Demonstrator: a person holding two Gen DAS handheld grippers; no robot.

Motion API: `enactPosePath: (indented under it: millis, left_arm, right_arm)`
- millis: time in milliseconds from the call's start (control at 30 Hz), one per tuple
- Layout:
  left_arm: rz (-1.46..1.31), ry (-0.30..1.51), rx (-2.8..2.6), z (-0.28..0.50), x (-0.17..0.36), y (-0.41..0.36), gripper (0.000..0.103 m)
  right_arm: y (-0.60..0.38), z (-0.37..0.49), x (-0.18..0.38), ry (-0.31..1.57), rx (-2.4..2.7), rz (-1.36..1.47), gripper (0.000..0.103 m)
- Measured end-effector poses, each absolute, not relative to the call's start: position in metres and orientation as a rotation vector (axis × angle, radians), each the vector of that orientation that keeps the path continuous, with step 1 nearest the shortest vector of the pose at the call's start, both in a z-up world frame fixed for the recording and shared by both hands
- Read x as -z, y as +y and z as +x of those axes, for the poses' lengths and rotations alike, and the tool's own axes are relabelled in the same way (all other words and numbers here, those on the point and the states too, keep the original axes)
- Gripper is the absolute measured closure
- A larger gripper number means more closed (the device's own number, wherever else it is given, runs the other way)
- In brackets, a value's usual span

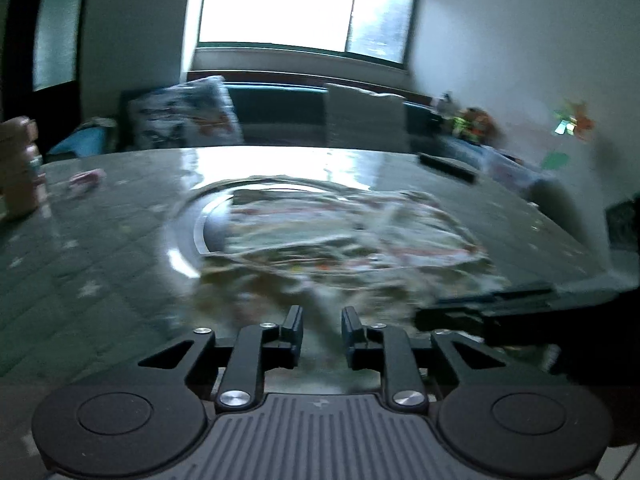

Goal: Fold clothes
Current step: 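Grasp the other sleeve with the left gripper and fold it across the body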

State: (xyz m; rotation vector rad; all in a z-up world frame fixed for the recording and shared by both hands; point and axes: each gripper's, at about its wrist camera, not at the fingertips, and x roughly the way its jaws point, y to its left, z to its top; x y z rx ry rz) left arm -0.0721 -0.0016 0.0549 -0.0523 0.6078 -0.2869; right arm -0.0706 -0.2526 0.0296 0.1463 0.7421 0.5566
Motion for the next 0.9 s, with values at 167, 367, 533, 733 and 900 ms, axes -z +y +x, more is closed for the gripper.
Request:
enactPosePath:
  millis: [167,367,533,733,900]
  left_arm:
    - [-0.069,0.618,0.222,-0.069,-0.048,0.019,0.076]
    - [-0.083,0.616,0.187,-0.067,-0.044,0.026,0.07]
    - [-0.086,0.613,0.169,-0.067,-0.044,0.03,0.064]
    - [-0.093,0.618,0.154,-0.067,-0.043,0.033,0.058]
    - [-0.085,0.622,0.15,-0.065,-0.042,0.032,0.055]
  right_arm:
    - [-0.249,-0.078,-0.028,0.76,-0.549,0.136,0.078]
    - [-0.238,-0.081,-0.028,0.771,-0.548,0.104,0.084]
    - [-0.237,-0.081,-0.028,0.777,-0.524,0.118,0.086]
    - [-0.234,-0.083,-0.032,0.755,-0.519,0.119,0.095]
    - [-0.239,-0.082,-0.053,0.684,-0.519,0.122,0.096]
